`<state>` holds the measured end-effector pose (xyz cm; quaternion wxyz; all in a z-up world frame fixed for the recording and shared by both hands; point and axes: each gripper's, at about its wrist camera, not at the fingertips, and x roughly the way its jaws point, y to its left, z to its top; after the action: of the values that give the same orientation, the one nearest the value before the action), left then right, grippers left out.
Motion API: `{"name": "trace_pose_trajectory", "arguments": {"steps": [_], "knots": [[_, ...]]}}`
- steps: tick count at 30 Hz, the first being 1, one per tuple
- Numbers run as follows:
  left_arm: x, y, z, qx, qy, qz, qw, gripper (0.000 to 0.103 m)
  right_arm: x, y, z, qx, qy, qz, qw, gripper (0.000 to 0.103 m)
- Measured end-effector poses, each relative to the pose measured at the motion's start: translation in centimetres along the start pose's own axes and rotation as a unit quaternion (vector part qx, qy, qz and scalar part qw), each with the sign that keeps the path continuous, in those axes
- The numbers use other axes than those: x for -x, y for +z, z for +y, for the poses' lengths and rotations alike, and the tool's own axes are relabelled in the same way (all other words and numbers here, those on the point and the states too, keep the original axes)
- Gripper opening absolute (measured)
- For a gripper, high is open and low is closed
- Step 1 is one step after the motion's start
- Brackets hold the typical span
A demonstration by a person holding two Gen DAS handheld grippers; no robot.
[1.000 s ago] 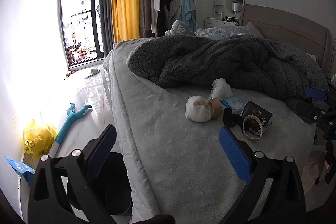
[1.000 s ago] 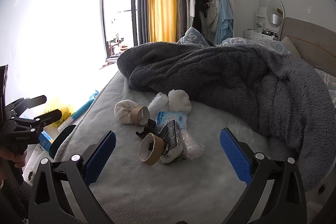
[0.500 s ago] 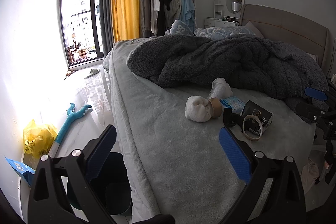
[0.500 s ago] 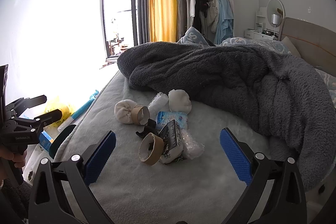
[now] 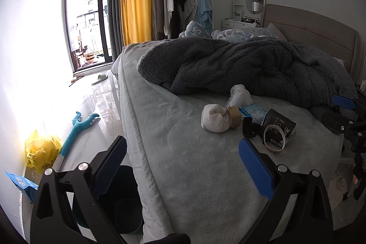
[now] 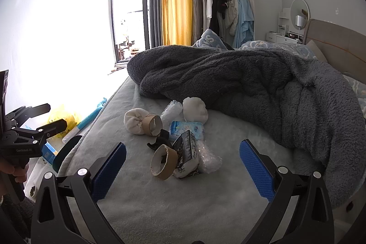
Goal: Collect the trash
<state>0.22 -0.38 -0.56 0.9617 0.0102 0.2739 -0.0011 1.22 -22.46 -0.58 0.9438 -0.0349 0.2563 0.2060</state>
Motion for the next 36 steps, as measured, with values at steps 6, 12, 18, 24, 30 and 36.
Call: {"name": "trace_pose_trajectory", "arguments": {"steps": [6, 12, 18, 24, 30, 36], "knots": [[0.0, 0.0, 0.0, 0.0, 0.0, 0.001, 1.0, 0.1, 0.0, 0.0, 0.0, 0.0, -0.001, 0.001, 1.0, 0.1], [0.0, 0.0, 0.0, 0.0, 0.0, 0.001, 1.0, 0.1, -0.1, -0.3, -0.3, -0.001, -0.002, 0.002, 1.0, 0.1], [-0.2, -0.4, -0.5, 0.002, -0.014, 0.007, 0.9999, 0.1, -0.1, -0.3, -0.6, -0.001, -0.008, 0.01, 1.0, 0.1], [-0.3, -0.2, -0.7, 0.016, -0.049, 0.021, 0.9984, 0.1, -0.5, -0.7, -1.4, -0.007, 0.002, 0.032, 0.999, 0.1], [-0.7, -0.1, -1.4, 0.008, -0.083, 0.029, 0.9961, 0.099, -1.1, -0.6, -2.0, -0.027, 0.038, 0.054, 0.997, 0.085], [-1.1, -0.1, -2.2, 0.003, -0.116, 0.033, 0.9927, 0.098, -1.9, -0.8, -2.1, -0.029, 0.058, 0.078, 0.995, 0.07]]}}
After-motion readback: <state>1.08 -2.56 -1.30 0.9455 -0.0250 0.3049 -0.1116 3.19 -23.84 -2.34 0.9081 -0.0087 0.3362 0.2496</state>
